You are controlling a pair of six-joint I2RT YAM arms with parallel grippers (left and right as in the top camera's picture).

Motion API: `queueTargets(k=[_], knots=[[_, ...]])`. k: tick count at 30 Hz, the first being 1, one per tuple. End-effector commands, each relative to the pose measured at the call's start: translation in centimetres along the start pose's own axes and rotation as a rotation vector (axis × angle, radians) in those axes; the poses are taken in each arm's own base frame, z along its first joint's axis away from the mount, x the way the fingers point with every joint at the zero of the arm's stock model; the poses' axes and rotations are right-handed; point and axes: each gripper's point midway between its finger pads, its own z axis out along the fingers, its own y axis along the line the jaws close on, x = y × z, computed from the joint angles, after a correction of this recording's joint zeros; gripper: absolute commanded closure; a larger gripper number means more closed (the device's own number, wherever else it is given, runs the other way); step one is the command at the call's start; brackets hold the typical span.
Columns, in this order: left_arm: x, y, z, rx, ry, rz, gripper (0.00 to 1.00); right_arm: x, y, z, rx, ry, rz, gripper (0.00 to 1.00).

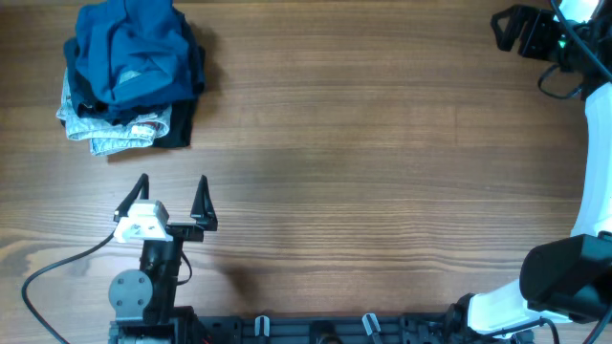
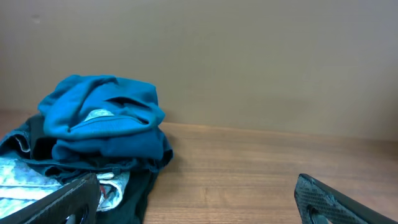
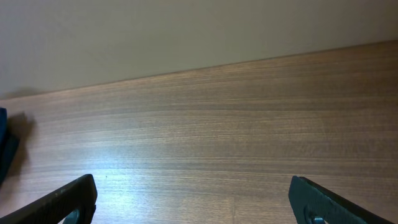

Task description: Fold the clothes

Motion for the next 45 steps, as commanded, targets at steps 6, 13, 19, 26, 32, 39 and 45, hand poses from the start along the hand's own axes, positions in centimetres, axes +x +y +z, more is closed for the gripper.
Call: queueTargets(k=[6,13,19,26,32,39,45], knots=[[3.4,0.8,0.4,-0.022,0.048,-0.014,0.0,-1.2,0.4,-1.2,0.007,-0.037,-0.036,0.0],[5.2,1.2,0.2,-0.04,0.122,-0.02,0.0,-1.2,0.4,-1.2,0.007,-0.038,-0.036,0.01],[5.2,0.8,0.2,-0.019,0.12,-0.022,0.0,-1.2,0.4,-1.2,0.007,-0.038,-0.036,0.0],[5.2,0.8,0.2,-0.019,0.12,-0.022,0.0,-1.2,0.4,-1.2,0.007,-0.038,-0.036,0.0],[5.2,0.8,0.2,-0.019,0.12,-0.022,0.0,-1.2,0.4,-1.2,0.007,-0.038,-0.036,0.0],[5.2,0.8,0.2,-0.019,0.12,-0.022,0.0,-1.2,0.4,-1.2,0.007,-0.037,-0.036,0.0],[5.2,0.8,0.2,-0.019,0.12,-0.022,0.0,-1.2,0.8,-1.1,0.001,-0.036,-0.041,0.0]])
